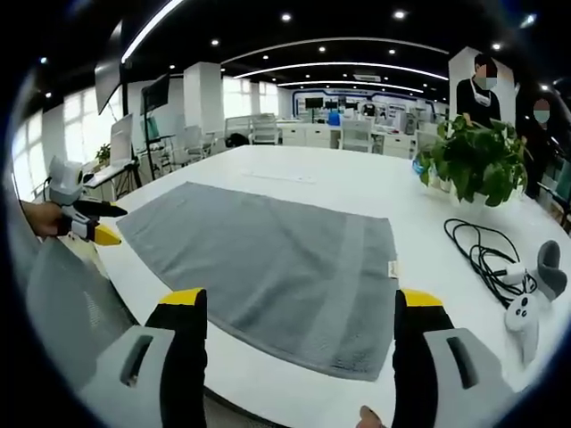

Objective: Fold the towel on the table until its edges align and the towel forms a compact rectangular stack.

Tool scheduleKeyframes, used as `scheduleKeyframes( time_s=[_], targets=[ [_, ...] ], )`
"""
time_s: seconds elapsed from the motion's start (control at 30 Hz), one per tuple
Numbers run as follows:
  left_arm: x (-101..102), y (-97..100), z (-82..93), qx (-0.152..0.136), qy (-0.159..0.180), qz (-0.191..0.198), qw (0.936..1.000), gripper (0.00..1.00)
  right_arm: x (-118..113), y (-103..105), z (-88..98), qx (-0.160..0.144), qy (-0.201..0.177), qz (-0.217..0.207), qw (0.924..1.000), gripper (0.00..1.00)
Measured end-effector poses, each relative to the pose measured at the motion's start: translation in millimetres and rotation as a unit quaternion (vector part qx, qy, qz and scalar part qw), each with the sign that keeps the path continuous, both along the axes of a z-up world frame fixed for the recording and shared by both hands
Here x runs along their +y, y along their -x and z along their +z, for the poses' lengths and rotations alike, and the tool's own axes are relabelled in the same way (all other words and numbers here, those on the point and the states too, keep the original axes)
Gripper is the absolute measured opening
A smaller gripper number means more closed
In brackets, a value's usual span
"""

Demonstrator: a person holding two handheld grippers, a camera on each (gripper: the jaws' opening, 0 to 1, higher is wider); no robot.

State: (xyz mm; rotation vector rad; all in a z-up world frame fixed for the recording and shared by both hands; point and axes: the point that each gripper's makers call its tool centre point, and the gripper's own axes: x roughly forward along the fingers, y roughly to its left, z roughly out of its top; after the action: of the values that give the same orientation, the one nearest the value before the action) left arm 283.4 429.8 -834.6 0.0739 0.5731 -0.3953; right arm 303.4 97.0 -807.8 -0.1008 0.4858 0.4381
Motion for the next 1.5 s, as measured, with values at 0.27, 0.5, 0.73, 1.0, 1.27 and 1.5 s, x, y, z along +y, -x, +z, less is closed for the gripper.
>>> scheduleKeyframes(
  time_s=[0.27, 0.5, 0.73, 1.0, 1.27, 1.5],
  targets=[
    [-2, 0.7, -1.6, 0.004, -0.003, -0.007, 1.0, 0.85, 1, 0, -1.1, 0.002, 0.004, 0.004, 1.0, 0.85],
    [-4, 1.7, -3.4, 0.007, -0.008, -0.014, 0.9999, 0.85, 0, 0, -1.7, 0.003, 0.006, 0.002, 1.0, 0.84],
    [-5, 2.9, -5.7, 0.012, -0.012, -0.02, 0.9997, 0.84, 0, 0, -3.2, 0.006, 0.008, 0.003, 0.9999, 0.83],
    [-12, 4.0, -7.0, 0.014, -0.018, -0.039, 0.999, 0.84, -2, 0, -3.4, 0.007, 0.005, -0.001, 1.0, 0.83],
    [-23, 4.2, -6.1, 0.023, -0.004, -0.059, 0.998, 0.86, -3, -2, 0.6, -0.002, 0.01, -0.001, 1.0, 0.83],
    [-56, 2.3, 0.8, 0.024, 0.009, -0.108, 0.9939, 0.87, -15, -10, 9.8, -0.006, -0.047, -0.029, 0.9985, 0.83]
  ],
)
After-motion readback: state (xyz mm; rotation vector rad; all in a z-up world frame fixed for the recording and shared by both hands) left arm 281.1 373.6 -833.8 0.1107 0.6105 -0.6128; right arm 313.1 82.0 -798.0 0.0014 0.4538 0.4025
